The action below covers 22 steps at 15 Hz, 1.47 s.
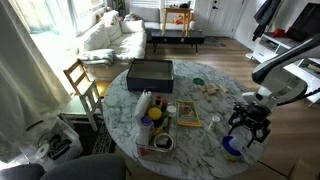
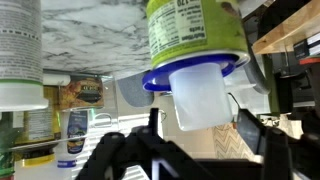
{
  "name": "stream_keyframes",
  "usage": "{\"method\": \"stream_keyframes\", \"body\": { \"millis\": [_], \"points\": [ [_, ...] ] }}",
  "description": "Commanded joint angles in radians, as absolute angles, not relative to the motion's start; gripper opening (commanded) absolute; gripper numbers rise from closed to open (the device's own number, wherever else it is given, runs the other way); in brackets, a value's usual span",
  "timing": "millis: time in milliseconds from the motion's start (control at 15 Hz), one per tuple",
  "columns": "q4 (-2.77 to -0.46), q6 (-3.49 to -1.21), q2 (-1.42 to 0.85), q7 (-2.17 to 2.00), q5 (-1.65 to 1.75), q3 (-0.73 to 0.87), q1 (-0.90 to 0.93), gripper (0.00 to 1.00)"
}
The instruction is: Put the scoop upside down on the blue lid then stack the cans in the clear box
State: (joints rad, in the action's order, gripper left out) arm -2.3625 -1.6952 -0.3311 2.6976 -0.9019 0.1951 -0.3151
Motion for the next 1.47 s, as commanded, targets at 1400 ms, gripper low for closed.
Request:
{"method": "stream_keyframes", "body": {
  "millis": [1400],
  "points": [
    [-2.443, -1.994, -0.356, 2.735, -0.980, 0.189, -0.302, 1.00]
  ]
}}
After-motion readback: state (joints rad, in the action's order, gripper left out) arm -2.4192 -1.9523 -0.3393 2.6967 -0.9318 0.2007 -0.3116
